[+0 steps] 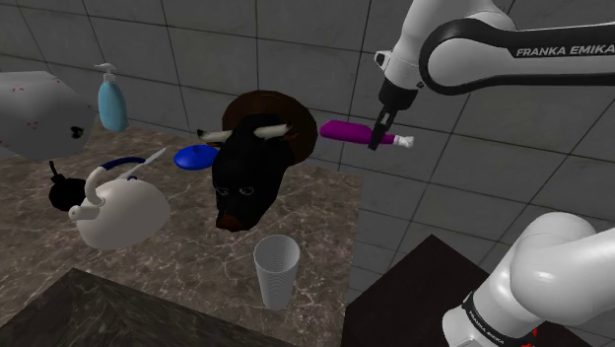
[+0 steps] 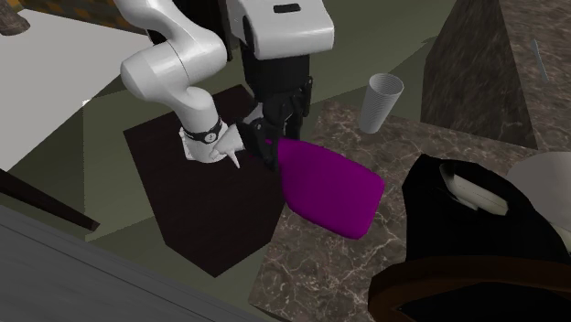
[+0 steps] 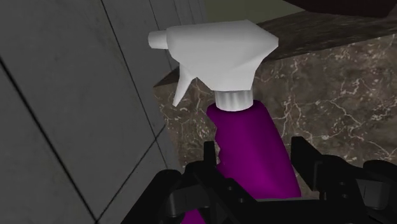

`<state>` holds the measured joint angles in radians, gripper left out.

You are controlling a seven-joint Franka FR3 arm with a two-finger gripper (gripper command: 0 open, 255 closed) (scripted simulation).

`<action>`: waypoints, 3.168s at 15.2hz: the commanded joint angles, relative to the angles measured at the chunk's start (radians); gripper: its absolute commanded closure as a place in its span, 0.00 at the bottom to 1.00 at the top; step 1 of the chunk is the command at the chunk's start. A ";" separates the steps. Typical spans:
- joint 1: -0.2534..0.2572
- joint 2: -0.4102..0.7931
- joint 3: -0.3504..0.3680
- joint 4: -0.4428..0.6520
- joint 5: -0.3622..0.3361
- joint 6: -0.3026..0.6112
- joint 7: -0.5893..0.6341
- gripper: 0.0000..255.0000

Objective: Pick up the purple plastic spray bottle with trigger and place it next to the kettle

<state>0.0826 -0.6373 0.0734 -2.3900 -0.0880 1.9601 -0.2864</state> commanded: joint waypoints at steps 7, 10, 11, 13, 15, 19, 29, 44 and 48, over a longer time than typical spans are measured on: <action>0.044 0.142 0.161 0.123 0.032 0.002 0.191 1.00; 0.055 0.208 0.222 0.187 0.029 -0.004 0.265 1.00; 0.058 0.232 0.242 0.211 0.026 -0.006 0.290 1.00; 0.064 0.283 0.281 0.262 0.017 -0.013 0.341 1.00; 0.069 0.337 0.321 0.317 0.002 -0.022 0.393 1.00; 0.082 0.459 0.397 0.442 -0.047 -0.049 0.502 1.00; 0.214 0.854 0.529 0.872 -0.272 -0.204 0.770 1.00; 0.247 0.937 0.523 0.802 -0.332 -0.081 0.850 1.00; 0.244 0.945 0.519 0.759 -0.343 -0.033 0.866 1.00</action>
<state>0.3280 0.3053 0.5936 -1.6207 -0.4281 1.9145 0.5762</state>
